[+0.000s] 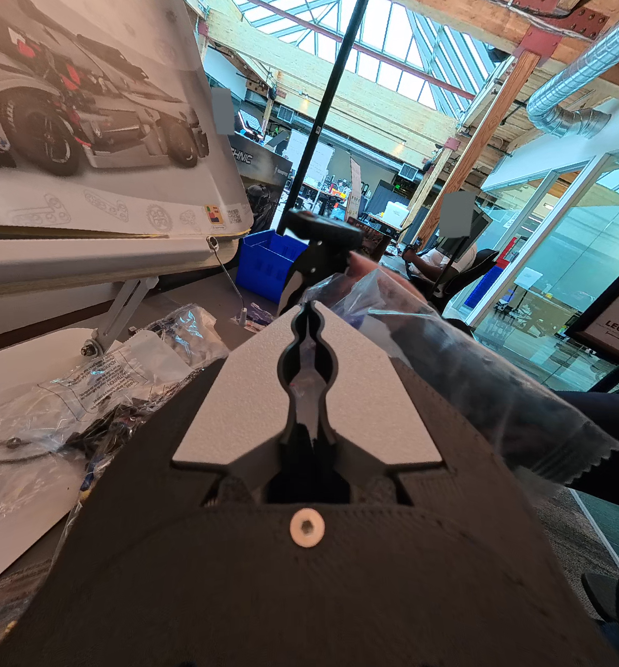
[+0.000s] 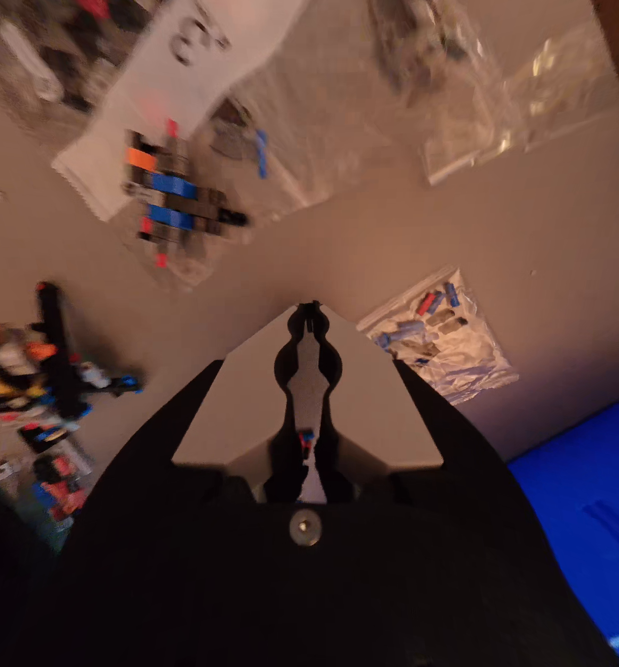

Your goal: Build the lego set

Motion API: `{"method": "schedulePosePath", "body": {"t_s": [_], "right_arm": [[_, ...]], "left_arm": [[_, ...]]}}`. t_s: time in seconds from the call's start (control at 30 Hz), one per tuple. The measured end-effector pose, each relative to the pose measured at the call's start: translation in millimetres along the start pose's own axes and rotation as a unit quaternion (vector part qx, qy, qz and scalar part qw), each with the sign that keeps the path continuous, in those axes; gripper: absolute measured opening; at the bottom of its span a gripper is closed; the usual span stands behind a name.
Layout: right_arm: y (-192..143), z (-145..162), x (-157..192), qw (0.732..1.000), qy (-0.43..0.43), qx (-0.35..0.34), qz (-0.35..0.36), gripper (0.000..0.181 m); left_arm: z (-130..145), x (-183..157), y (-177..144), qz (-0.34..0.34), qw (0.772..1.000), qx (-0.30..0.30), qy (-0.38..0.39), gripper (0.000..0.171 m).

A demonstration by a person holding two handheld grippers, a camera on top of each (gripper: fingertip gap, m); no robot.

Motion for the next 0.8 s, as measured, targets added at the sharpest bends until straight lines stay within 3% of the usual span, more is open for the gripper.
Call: {"method": "schedulePosePath", "body": {"t_s": [0.17,0.3,0.4,0.5,0.63,0.7,0.8], "right_arm": [[-75.3,-65.7,63.0,0.986,-0.100,-0.134,-0.019,0.001],[-126.9,-110.5,144.6,0.948,-0.220,-0.227,-0.044,0.001],[-145.7,-131.4,191.0,0.922,-0.266,-0.274,-0.066,0.001],[-145.5,-142.9,213.8,0.909,-0.298,-0.287,-0.056,0.001],[-110.7,-154.1,202.6,0.932,-0.270,-0.241,-0.018,0.001],[-91.2,-158.9,189.5,0.948,-0.242,-0.207,0.010,0.021],[-90.1,-158.8,191.9,0.943,-0.259,-0.208,0.016,0.018]], "left_arm": [[-1.1,-0.1,-0.5,-0.001,1.000,-0.002,0.001,0.000],[-2.2,-0.4,-1.2,-0.002,1.000,-0.004,0.001,0.000],[-2.8,-1.3,-1.3,-0.001,1.000,-0.005,0.001,0.000],[-2.9,-1.8,-1.3,-0.001,1.000,-0.004,0.002,0.000],[-3.4,-2.2,-1.4,0.000,1.000,-0.006,0.002,0.000],[-3.0,-2.2,-1.0,0.000,1.000,-0.005,0.002,0.000],[-3.5,-2.1,-1.7,-0.001,1.000,-0.005,0.003,0.000]]}}
Point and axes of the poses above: each gripper's, where its closed fingertips meet, y out along the fingers, z out of its underside, x = y × z across the jaws, the point moved 2 cm from there along -y, back along the fingers, and after that the axes turned 4 degrees about z, right-handed, at the moved point
